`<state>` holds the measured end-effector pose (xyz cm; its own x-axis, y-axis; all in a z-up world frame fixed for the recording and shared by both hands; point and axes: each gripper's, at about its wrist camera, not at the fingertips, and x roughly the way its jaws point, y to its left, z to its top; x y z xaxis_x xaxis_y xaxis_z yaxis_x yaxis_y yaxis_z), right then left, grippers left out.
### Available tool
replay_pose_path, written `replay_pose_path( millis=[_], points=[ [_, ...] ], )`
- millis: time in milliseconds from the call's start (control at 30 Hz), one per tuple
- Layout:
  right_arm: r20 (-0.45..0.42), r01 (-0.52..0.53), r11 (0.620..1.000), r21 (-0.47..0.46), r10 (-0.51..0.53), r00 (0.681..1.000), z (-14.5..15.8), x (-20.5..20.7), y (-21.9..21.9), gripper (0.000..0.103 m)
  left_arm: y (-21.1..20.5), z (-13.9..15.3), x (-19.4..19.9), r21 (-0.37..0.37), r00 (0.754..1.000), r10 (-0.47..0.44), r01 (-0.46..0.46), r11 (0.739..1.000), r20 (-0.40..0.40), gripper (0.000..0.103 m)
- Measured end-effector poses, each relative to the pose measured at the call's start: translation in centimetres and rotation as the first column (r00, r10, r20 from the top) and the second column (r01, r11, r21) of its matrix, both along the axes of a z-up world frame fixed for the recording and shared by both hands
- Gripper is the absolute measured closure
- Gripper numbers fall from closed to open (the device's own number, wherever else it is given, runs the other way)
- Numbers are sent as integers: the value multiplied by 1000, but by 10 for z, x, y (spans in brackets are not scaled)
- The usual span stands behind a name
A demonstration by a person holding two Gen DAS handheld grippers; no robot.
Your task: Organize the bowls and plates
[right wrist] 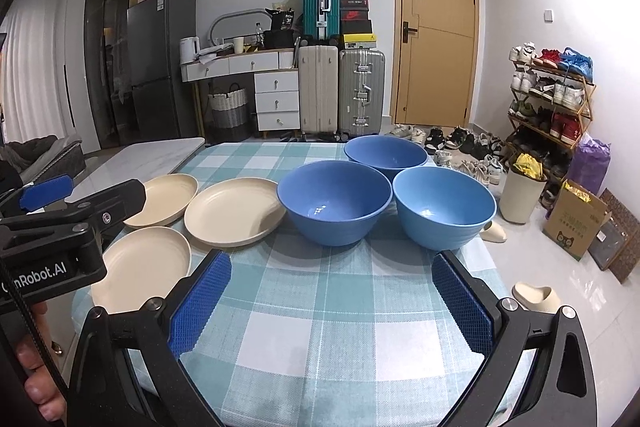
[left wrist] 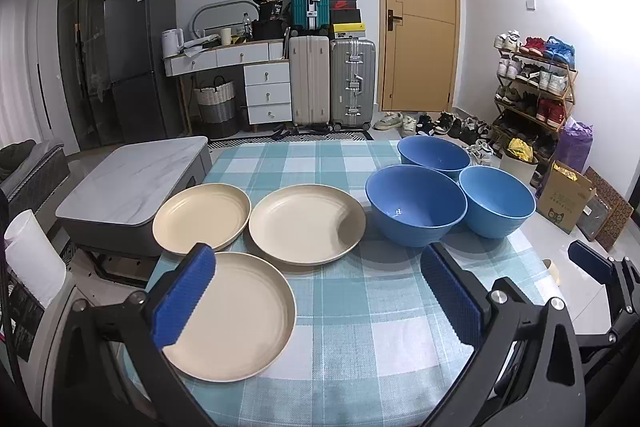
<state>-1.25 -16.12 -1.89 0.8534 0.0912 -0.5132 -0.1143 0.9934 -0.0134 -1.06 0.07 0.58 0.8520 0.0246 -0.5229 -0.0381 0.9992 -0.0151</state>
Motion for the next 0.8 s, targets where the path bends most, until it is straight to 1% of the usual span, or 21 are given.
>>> replay_pose_path(
  millis=[267, 333, 433, 633, 800],
  points=[
    [4, -7, 1000, -16, 7, 1000, 3, 1, 4, 1, 3, -1, 4, 5, 1000, -1, 1, 1000, -8, 0],
    [-5, -8, 1000, -9, 8, 1000, 1, 5, 3, 1, 5, 0, 6, 8, 1000, 6, -6, 1000, -4, 0],
    [-15, -13, 1000, -2, 13, 1000, -2, 10, 3, 1, 14, 2, 11, -7, 1000, 28, -28, 1000, 5, 0],
    [-27, -32, 999, 5, 32, 999, -5, 29, 10, 1, 33, -2, 28, -10, 997, 74, -74, 997, -14, 0],
    [-27, -72, 997, 24, 73, 997, 3, 51, 23, 1, 49, -9, 45, -19, 994, 93, -94, 995, -51, 0]
  ],
)
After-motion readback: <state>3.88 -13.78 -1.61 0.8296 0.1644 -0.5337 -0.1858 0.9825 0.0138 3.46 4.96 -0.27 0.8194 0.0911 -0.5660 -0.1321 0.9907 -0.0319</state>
